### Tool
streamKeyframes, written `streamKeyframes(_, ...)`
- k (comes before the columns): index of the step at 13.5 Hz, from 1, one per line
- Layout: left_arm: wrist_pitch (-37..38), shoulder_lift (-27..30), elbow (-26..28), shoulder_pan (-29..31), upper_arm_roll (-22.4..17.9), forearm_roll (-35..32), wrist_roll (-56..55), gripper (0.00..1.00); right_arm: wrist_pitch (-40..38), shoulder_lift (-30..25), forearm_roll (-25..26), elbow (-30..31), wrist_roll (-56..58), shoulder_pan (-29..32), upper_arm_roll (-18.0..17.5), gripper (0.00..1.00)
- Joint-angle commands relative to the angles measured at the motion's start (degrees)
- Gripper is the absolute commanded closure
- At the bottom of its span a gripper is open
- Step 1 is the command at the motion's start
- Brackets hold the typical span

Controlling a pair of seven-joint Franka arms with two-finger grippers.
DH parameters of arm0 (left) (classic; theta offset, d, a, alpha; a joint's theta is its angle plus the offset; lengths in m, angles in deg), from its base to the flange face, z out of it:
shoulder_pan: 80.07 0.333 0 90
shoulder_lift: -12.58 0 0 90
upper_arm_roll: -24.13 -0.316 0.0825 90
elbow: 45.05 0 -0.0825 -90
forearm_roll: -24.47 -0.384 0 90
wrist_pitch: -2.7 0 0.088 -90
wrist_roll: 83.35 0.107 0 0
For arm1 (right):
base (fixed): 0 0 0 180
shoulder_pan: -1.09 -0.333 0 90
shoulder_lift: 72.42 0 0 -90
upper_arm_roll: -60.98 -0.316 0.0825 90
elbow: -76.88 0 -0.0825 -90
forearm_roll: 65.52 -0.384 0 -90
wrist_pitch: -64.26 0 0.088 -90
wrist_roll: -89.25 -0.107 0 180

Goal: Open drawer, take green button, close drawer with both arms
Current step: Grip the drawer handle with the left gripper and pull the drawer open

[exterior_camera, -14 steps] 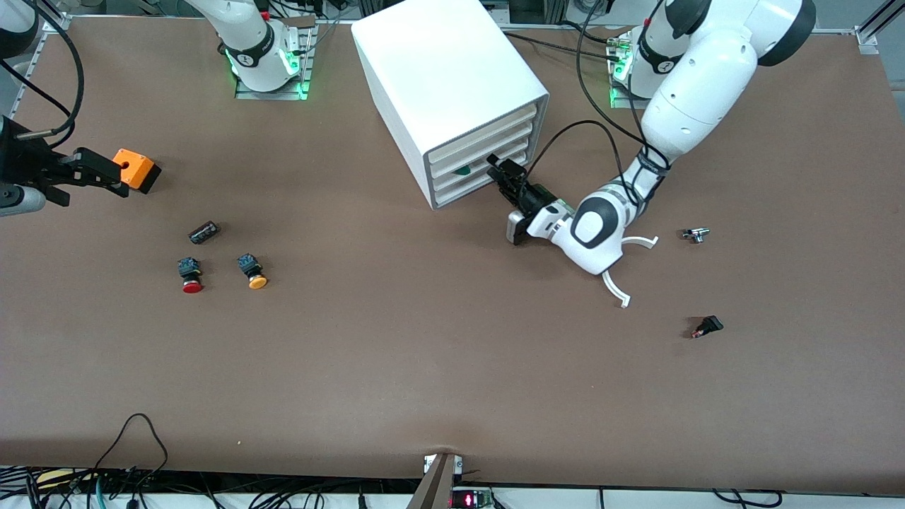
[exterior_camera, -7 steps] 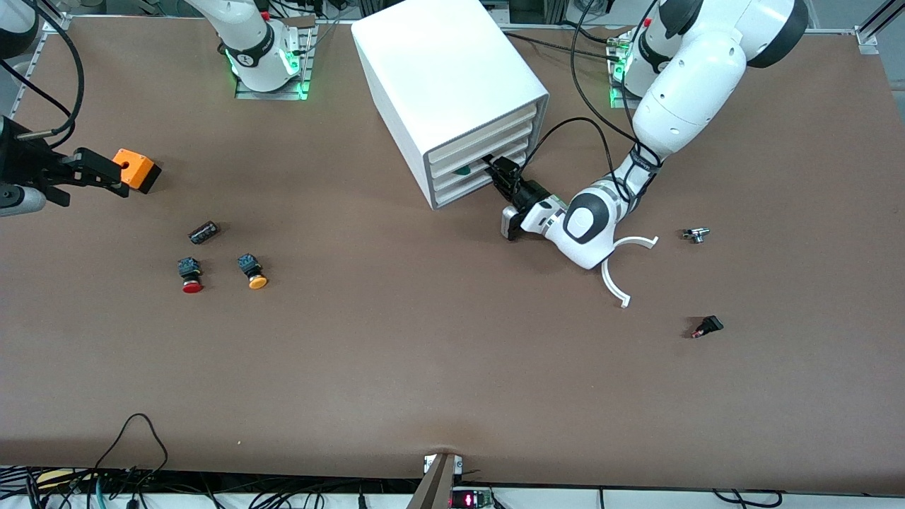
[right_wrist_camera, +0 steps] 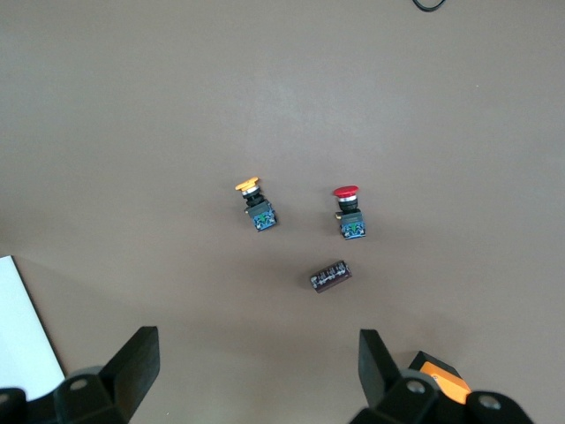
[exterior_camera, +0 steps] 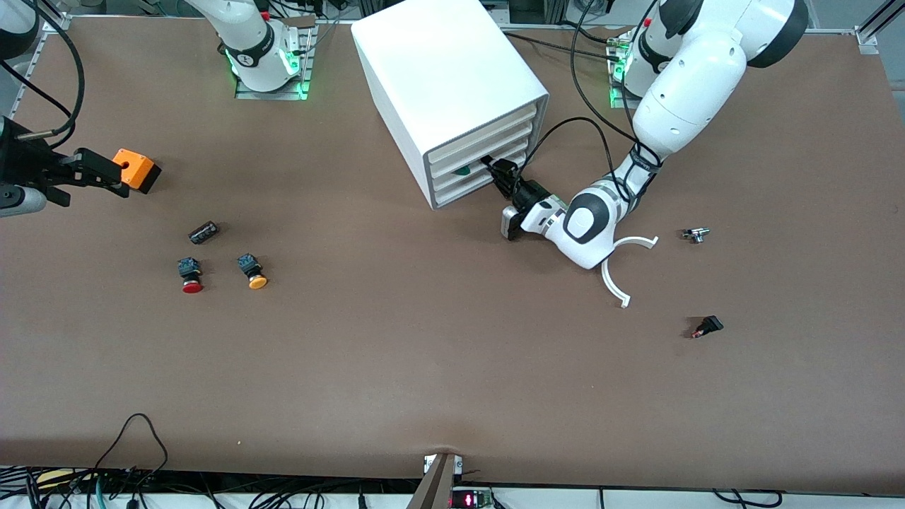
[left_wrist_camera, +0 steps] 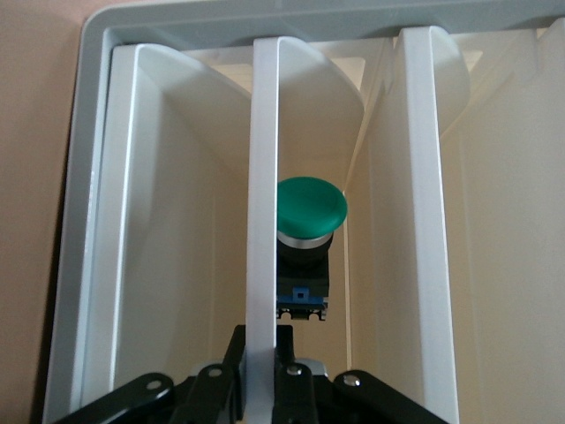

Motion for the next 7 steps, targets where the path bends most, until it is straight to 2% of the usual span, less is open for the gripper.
streamKeyframes(1, -0.2, 0.5, 0.1, 0.0, -0.2, 2.9, -0.4, 1.0, -0.4, 0.3, -0.4, -1.1, -0.4, 0.4, -0.3, 0.0)
streamKeyframes(7, -0.5, 0.6, -1.1, 0.8, -0.9, 4.4, -2.6, 0.98, -0.4, 1.6, 0.3, -1.2, -0.5, -0.1, -0.3, 0.0)
